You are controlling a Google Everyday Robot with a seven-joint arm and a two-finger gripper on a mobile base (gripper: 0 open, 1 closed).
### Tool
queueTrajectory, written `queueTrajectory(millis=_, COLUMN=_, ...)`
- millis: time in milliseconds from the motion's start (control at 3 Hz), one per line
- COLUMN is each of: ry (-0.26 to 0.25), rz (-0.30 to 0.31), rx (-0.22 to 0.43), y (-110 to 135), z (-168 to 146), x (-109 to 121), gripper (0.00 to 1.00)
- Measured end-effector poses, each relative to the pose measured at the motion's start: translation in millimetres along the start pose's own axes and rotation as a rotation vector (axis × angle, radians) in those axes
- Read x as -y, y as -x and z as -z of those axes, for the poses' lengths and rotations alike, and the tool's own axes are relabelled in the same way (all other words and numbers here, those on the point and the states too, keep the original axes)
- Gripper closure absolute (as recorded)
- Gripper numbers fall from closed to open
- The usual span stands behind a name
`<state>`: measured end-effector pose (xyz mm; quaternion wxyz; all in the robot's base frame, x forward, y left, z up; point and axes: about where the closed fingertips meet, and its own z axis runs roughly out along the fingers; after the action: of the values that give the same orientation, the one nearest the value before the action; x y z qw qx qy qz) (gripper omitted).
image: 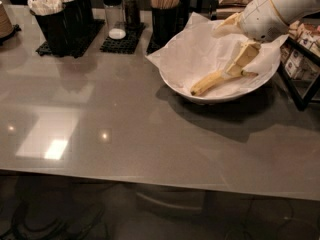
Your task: Pick banana from white bowl
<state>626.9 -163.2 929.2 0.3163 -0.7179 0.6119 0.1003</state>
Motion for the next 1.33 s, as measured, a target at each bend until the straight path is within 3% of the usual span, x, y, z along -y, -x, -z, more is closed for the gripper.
queueTrajectory(millis=1000, ry=0.060, rz=-0.035, rx=0.021, y=-13, z=-40, x=-3, gripper=0.26)
queueTrajectory(millis=1333, ry=0.085, rz=-0.045, rx=0.010, y=-20, z=-55, x=-4, gripper=0.23)
